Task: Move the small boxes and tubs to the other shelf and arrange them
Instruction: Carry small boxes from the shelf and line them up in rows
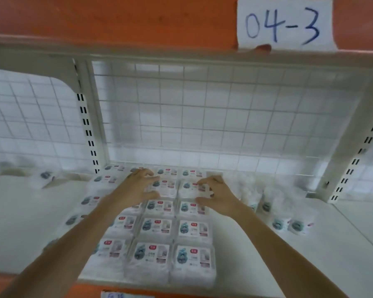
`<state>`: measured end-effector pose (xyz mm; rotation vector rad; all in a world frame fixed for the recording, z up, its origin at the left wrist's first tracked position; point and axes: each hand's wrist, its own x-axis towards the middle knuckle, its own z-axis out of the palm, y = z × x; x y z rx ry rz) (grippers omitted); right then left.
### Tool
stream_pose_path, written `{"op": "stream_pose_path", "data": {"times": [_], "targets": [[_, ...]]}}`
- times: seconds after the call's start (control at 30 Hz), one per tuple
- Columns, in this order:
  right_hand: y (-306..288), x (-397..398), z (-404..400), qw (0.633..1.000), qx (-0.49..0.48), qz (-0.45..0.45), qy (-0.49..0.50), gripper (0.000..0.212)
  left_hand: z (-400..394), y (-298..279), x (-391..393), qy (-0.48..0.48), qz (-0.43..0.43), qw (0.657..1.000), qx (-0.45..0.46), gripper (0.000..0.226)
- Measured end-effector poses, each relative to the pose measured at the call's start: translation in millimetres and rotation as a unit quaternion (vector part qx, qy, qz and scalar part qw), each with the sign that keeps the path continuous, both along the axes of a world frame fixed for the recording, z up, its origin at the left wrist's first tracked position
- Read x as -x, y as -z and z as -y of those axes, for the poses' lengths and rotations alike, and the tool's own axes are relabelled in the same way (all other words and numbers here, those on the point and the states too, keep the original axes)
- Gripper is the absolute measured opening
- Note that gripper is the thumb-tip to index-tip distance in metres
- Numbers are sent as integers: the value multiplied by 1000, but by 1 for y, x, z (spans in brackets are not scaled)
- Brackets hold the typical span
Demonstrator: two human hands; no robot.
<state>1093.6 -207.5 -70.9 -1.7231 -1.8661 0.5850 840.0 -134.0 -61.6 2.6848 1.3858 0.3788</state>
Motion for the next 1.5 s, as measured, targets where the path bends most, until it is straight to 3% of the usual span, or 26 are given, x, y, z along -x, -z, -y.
{"op": "stream_pose_path", "data": {"times": [0.5,0.7,0.87,1.13,1.43,1.5], "targets": [[9,15,-4,995,-42,92,27,38,3,4,-4,-13,-27,1000,5,55],[1,26,6,978,-15,196,63,43,7,3,-4,-16,-34,999,14,55],[-10,40,25,977,27,198,79,52,12,-4,-1,-6,-50,998,24,69],[-31,54,98,977,-73,127,155,41,55,-17,26,29,46,999,-2,56],[-9,76,215,969,-96,182,135,38,158,16,75,69,97,986,-113,31],[4,80,241,968,-106,186,128,37,184,25,87,68,101,983,-138,36]]}}
